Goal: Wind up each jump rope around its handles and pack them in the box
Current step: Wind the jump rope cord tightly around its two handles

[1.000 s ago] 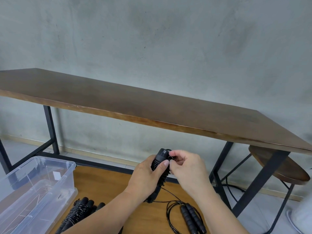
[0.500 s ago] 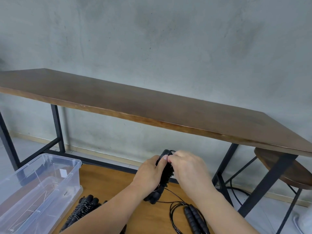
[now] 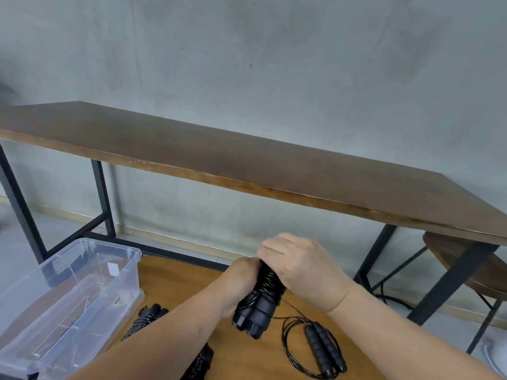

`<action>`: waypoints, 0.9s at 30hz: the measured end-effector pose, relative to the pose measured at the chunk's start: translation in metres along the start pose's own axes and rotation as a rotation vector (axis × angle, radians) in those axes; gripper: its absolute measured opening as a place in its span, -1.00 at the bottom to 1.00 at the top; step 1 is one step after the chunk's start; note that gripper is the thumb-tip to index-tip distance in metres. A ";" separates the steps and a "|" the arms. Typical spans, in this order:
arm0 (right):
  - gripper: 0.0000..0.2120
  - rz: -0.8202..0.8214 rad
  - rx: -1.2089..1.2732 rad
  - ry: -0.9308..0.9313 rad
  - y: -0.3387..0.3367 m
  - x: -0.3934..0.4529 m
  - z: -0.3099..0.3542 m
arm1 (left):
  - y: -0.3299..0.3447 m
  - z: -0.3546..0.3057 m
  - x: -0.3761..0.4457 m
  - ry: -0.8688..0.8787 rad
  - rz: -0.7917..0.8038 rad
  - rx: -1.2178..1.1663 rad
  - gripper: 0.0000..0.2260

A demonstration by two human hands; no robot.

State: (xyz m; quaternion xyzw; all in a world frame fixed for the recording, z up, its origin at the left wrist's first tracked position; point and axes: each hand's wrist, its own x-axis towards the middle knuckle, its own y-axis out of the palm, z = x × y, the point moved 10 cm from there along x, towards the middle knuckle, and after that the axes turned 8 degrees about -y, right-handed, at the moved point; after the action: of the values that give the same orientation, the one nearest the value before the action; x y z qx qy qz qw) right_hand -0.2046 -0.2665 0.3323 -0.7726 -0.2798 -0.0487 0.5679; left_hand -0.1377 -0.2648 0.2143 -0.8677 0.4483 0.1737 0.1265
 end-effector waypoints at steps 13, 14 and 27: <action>-0.64 0.091 0.623 1.072 0.069 -0.063 -0.060 | -0.025 0.006 0.013 -0.025 -0.132 -0.162 -0.54; -0.64 0.098 0.707 1.088 0.081 -0.064 -0.054 | -0.027 0.007 0.014 -0.043 -0.122 -0.142 -0.53; -0.70 -0.143 1.387 1.425 0.188 -0.046 -0.010 | -0.101 0.047 0.028 -0.161 -0.082 0.015 -0.68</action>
State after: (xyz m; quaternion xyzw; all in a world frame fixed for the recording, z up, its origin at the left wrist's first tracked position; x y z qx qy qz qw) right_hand -0.1489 -0.3301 0.1579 -0.0416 0.1140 -0.3611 0.9246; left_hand -0.0484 -0.2105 0.1668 -0.8675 0.4021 0.2343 0.1757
